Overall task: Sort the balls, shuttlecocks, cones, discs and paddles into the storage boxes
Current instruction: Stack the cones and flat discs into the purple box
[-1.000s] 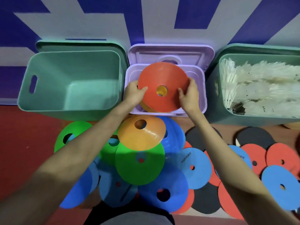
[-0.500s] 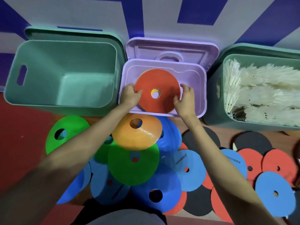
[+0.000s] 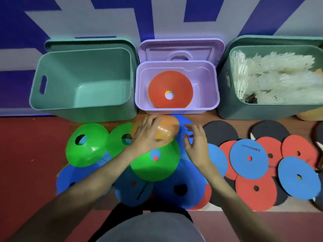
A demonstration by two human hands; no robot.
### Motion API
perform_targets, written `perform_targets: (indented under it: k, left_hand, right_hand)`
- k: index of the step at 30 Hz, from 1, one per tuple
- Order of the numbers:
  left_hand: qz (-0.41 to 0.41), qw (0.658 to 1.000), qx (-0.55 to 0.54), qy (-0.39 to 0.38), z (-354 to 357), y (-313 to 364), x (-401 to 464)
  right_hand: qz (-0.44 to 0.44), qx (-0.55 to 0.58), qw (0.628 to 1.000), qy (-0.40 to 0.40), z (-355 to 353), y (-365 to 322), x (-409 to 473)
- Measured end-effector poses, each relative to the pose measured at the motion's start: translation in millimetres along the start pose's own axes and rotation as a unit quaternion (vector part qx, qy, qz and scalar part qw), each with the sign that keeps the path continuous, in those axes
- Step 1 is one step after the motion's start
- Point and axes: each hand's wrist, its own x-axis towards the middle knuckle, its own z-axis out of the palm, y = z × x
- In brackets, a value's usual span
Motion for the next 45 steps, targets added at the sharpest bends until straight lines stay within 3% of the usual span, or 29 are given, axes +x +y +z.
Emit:
perform_targets:
  k: [4, 8, 12, 18, 23, 27, 30, 39, 43, 45]
  left_hand:
    - [-0.006, 0.982, 0.141, -0.123, 15, -3, -10]
    - [0.030, 0.980, 0.180, -0.084, 22, -6, -16]
    - [0.074, 0.991, 0.112, -0.009, 14, -6, -28]
    - [0.072, 0.997, -0.026, 0.024, -7, -12, -69]
    - [0.064, 0.991, -0.096, 0.072, -34, -23, -101]
    - [-0.007, 0.972, -0.198, 0.128, -56, -18, -121]
    - [-0.051, 0.948, -0.270, 0.158, -67, -20, -138]
    - [-0.222, 0.850, -0.459, 0.132, -68, -60, -158]
    - [-0.297, 0.705, -0.627, 0.146, -86, -56, -153]
    - [-0.314, 0.668, -0.662, 0.131, -89, -53, -152]
  right_hand:
    - [0.040, -0.013, 0.999, 0.003, -1, 11, -47]
    - [0.101, -0.039, 0.994, -0.024, 1, 15, -81]
    - [0.154, -0.053, 0.984, -0.074, 10, 13, -100]
    - [0.170, -0.075, 0.980, -0.076, 36, -5, -105]
    - [0.203, -0.115, 0.972, -0.040, 56, -14, -99]
    - [0.216, -0.045, 0.975, 0.026, 57, -31, -97]
    - [0.217, -0.035, 0.973, 0.064, 50, -46, -101]
    - [0.213, 0.074, 0.943, 0.244, 45, -71, -132]
    - [0.236, 0.150, 0.926, 0.253, 56, -78, -133]
    - [0.235, 0.181, 0.925, 0.237, 63, -87, -133]
